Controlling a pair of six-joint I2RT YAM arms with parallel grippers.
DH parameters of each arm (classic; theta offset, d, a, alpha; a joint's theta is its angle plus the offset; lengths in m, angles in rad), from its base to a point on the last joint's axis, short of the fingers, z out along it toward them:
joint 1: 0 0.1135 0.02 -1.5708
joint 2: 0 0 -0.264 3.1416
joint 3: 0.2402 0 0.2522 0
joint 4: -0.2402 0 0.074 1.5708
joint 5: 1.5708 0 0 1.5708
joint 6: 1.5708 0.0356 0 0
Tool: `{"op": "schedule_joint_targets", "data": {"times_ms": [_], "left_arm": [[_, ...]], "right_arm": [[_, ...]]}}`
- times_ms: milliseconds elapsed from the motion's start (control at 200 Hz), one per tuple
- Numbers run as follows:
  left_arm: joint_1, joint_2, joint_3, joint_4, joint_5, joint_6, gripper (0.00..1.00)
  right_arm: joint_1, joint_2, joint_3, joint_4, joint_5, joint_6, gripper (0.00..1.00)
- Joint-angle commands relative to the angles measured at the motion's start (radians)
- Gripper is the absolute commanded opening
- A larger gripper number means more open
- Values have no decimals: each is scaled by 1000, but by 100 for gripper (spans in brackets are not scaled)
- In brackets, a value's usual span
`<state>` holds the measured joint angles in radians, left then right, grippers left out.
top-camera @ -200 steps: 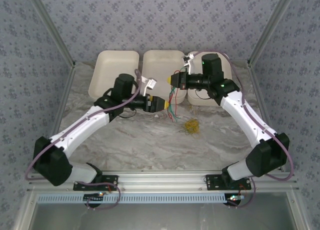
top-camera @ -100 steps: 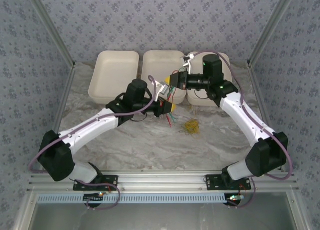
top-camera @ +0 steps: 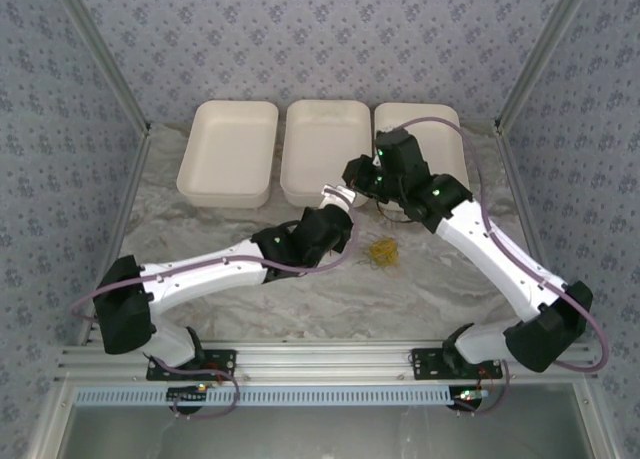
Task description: Untangle the cables
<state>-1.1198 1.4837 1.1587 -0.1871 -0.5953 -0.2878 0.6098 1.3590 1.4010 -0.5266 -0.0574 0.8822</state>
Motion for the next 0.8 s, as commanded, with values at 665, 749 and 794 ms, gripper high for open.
{"op": "schedule_joint_targets", "data": {"times_ms": [665, 749, 794], "left_arm": [[330, -318, -185, 74, 832, -115, 0], [330, -318, -189, 72, 829, -114, 0], [330, -316, -191, 73, 826, -116, 0]], "right_arm": [[-105, -214, -278, 340, -477, -144, 45], [-95, -207, -231, 312, -441, -146, 44], [-89, -204, -217, 299, -422, -150, 45]]}}
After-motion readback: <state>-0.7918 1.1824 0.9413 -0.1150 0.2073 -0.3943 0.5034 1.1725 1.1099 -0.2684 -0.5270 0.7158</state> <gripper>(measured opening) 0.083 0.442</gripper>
